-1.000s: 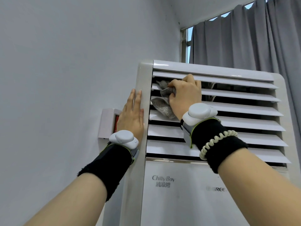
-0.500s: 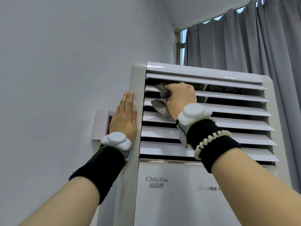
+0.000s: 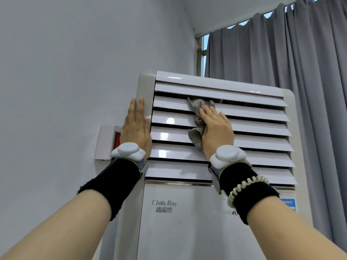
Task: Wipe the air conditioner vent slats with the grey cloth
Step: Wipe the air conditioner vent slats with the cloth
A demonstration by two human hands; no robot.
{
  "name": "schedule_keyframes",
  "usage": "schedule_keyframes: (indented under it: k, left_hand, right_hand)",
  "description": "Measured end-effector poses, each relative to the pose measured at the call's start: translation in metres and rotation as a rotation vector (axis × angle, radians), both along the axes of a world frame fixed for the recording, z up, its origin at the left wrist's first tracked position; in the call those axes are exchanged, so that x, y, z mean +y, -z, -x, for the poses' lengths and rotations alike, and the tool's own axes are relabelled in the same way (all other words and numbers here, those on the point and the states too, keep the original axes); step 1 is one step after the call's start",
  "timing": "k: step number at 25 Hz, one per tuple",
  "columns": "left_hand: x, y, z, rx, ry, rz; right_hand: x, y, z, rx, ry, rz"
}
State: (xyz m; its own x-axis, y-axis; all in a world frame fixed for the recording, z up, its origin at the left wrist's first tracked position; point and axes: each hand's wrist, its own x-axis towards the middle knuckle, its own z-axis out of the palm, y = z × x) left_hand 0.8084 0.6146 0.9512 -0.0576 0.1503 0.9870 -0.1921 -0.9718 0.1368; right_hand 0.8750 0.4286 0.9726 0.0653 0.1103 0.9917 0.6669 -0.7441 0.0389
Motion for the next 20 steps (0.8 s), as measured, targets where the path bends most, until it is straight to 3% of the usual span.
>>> schedule_keyframes:
  k: [3, 7, 10, 13, 17, 20]
  left_hand:
    - [0.001, 0.002, 0.000, 0.015, -0.031, 0.014]
    - [0.001, 0.003, 0.001, 0.038, -0.031, 0.027]
    - [0.000, 0.003, 0.002, 0.031, -0.026, 0.040]
    - [0.000, 0.003, 0.003, 0.028, -0.027, 0.036]
    - [0.000, 0.004, 0.004, 0.042, -0.020, 0.020]
    - [0.000, 0.003, 0.004, 0.033, -0.028, 0.026]
  right_hand:
    - [-0.004, 0.004, 0.005, -0.009, -0.066, -0.037]
    - [-0.013, -0.009, 0.034, -0.075, -0.444, -0.372]
    - [-0.010, -0.037, 0.056, -0.234, -0.536, -0.505]
    - [0.010, -0.059, 0.066, -0.168, -0.488, -0.352]
    - [0.043, -0.062, 0.051, 0.038, -0.157, -0.114]
    - [0.066, -0.066, 0.052, -0.011, -0.106, -0.030]
